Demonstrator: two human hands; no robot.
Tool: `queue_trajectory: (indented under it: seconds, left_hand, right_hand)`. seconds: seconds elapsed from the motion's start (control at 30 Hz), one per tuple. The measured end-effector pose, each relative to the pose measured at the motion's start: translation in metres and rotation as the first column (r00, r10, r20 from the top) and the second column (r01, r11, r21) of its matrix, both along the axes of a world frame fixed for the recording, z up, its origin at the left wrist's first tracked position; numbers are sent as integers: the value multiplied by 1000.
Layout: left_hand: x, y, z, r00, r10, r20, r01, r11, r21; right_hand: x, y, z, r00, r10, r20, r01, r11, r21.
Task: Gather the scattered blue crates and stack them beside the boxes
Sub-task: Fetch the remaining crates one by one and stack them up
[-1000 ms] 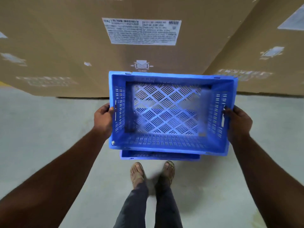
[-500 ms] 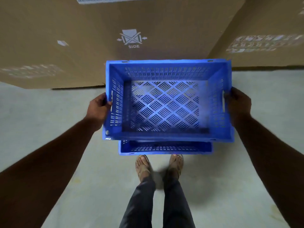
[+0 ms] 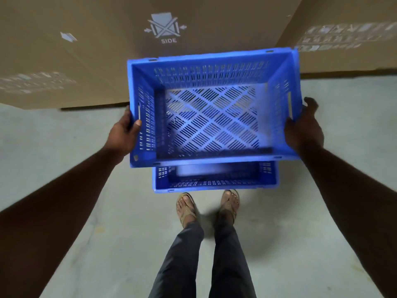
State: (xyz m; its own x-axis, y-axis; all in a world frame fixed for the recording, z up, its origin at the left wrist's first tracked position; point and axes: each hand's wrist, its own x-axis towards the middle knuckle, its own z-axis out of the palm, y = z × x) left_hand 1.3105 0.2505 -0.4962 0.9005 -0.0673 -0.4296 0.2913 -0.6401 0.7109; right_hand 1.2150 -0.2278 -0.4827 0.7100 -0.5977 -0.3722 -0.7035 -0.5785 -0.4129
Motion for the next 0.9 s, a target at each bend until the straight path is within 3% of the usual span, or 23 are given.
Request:
queue_trajectory:
  seconds: [0.1,0.23,0.53,0.9]
  left_hand:
    - [-9,1,10,986,-160,-38,164,979,118]
    - [-26,-21,9,981,-183,62,163,956,245]
    - [-51,-24,11,977,-205,59,157,876,455]
    - [-61,-29,8,993,-118,1,102,857,505]
  right_hand:
    - [-36,5,-2,996,44,-75,-51,994,-95]
    - [-50,4,-8,977,64,-204,-96,984,-147]
    - [-42,-1,-7,986,81,-147,-101,985,-138]
    - [-45,-10,-18,985,138,-106,-154,975,-162]
